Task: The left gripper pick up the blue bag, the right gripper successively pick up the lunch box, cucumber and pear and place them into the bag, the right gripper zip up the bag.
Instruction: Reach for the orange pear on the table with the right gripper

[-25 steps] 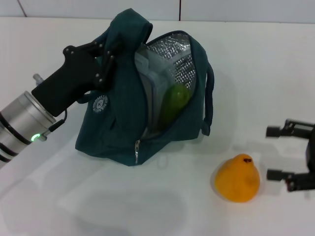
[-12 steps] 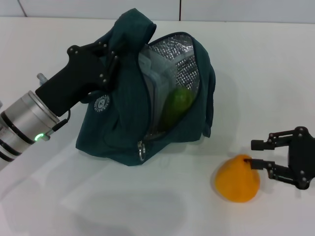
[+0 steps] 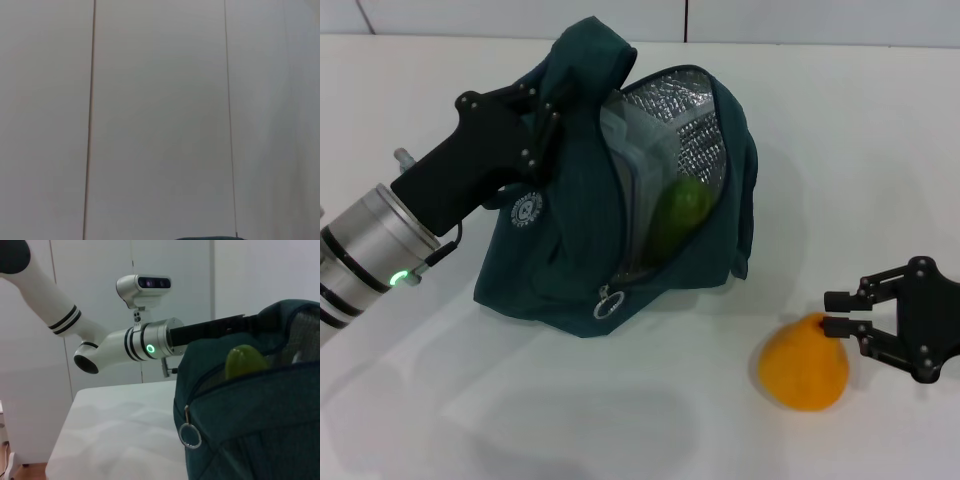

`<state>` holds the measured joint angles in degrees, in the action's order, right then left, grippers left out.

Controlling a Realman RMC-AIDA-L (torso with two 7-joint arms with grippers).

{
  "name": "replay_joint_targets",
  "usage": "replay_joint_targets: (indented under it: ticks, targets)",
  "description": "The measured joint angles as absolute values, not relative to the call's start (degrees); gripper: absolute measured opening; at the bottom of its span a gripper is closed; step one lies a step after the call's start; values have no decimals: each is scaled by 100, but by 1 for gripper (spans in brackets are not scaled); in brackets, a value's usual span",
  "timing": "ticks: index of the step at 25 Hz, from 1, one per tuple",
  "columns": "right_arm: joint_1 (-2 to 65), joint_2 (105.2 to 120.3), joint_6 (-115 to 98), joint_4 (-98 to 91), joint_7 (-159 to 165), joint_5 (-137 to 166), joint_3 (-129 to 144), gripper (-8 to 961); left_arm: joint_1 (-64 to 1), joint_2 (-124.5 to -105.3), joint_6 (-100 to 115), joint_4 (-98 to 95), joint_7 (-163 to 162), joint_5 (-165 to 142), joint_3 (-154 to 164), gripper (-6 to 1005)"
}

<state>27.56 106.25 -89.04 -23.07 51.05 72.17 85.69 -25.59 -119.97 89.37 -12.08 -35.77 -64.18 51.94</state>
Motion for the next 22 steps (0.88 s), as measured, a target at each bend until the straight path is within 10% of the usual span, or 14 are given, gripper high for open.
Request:
replay_joint_targets:
  ticks: [22]
  targets:
    - [2911,10657,-8987,-2308,5191,7674,8342,395,-2597,-11997,8938,-1231,-3577,-6380,5194,58]
